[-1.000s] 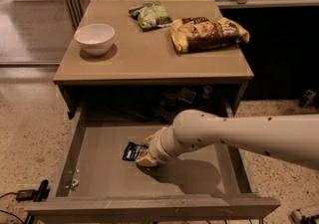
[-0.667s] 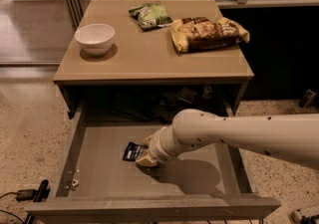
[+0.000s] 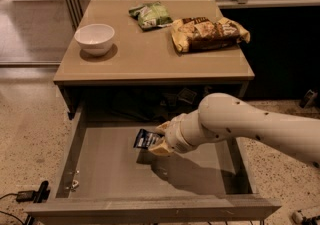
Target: Pick rxbar blueberry from top drawer and place on counter
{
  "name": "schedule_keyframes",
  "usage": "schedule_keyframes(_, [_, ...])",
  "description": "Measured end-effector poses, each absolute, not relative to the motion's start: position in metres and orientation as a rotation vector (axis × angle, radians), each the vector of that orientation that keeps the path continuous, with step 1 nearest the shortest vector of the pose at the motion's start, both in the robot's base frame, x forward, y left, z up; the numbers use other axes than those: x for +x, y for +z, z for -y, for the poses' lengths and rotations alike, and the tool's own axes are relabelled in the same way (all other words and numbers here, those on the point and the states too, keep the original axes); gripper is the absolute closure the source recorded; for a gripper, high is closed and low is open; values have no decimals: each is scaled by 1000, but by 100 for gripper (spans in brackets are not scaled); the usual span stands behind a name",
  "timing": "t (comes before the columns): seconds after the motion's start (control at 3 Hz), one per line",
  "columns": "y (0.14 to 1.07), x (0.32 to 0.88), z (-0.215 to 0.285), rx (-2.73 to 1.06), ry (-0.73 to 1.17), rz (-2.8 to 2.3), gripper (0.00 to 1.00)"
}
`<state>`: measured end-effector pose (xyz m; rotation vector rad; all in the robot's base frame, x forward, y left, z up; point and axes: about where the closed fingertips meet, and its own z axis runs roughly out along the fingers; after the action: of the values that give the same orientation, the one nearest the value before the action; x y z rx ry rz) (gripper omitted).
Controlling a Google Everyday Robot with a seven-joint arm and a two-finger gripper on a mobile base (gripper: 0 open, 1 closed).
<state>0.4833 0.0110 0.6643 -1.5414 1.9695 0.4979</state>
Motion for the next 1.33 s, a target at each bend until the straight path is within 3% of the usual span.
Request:
schedule_keyframes(0.67, [733,476,8,-1540,485,-1843,100])
schedule_keyframes(1.33, [837,531,16,-1572,389,-1749,100])
